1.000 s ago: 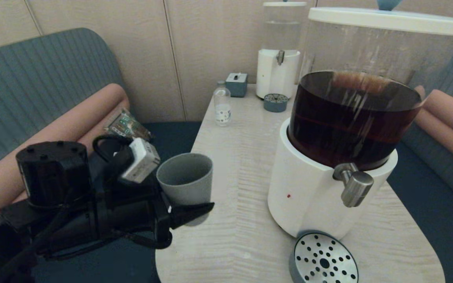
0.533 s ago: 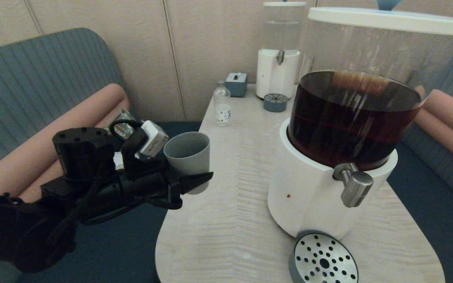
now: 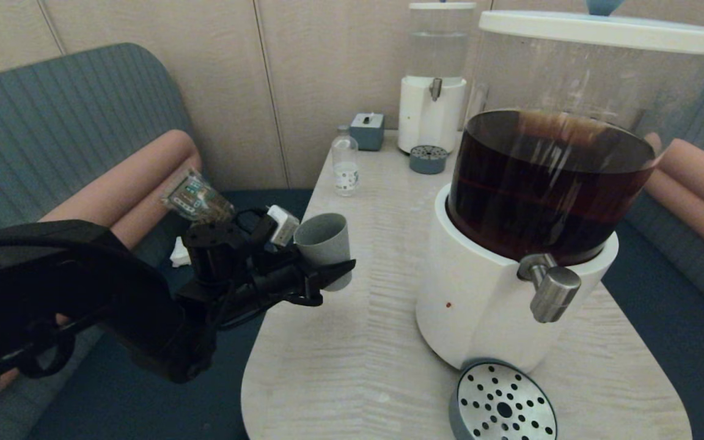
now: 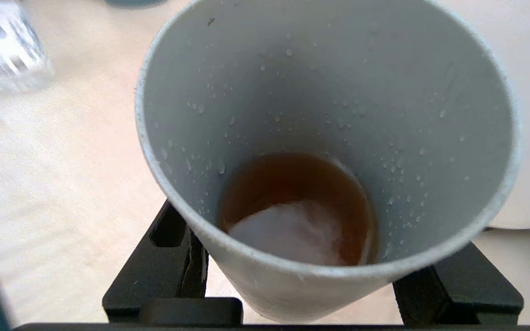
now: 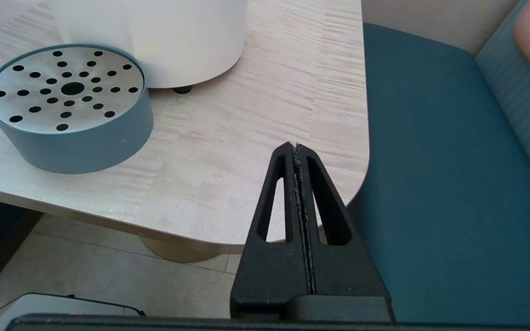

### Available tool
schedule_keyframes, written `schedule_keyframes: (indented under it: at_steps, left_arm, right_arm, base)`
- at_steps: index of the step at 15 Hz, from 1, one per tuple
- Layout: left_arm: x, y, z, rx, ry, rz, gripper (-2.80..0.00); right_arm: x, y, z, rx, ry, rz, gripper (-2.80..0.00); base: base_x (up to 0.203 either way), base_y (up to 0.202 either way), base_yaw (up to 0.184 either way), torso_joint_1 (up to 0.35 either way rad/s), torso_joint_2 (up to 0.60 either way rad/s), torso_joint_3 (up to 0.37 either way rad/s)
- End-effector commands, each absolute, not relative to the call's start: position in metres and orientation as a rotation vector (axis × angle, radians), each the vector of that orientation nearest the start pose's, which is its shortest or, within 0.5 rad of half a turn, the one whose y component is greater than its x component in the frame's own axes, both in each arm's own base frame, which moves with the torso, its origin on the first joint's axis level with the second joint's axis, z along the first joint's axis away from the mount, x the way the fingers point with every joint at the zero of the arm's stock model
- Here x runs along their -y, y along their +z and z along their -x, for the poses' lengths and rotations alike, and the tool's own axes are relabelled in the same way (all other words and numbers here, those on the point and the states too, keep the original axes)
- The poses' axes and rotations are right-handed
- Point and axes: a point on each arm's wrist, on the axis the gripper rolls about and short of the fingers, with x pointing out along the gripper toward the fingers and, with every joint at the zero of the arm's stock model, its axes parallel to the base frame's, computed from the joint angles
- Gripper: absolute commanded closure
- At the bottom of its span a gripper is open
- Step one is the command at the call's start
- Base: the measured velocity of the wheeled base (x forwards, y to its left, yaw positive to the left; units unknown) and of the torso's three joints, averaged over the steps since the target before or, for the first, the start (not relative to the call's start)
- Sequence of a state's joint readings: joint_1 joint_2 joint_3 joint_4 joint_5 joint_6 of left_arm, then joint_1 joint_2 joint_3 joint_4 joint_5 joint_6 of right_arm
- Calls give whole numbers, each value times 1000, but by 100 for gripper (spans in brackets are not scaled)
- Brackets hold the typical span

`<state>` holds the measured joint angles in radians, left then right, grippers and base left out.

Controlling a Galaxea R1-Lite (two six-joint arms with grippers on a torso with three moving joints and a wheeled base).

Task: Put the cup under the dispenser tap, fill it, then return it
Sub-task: Place the cup next to the water dispenser

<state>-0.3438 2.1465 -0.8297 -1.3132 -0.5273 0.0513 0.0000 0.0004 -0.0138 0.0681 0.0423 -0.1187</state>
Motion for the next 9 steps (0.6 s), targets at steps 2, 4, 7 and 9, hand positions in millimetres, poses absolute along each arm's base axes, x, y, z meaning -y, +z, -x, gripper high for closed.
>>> schedule_keyframes:
  at_steps: [2,4,7,9]
  left_arm:
    - [143,61,-369,-62,-871,-39,0]
    - [143,50,-371,-91,-868,-35,0]
    - [143,46,-371,-102,-865,-33,0]
    - [142,47,-370,-102,-865,-33,0]
  right_arm:
    - [-1,72,24,-48,47,119,0]
    - [-1,72,24,-48,46,119,0]
    - [-1,72,24,-48,47,119,0]
    - [-1,72,24,-48,46,119,0]
  base:
    - [0,0,0,0,0,0]
    - [0,0,0,0,0,0]
    - [0,0,0,0,0,0]
    - [0,0,0,0,0,0]
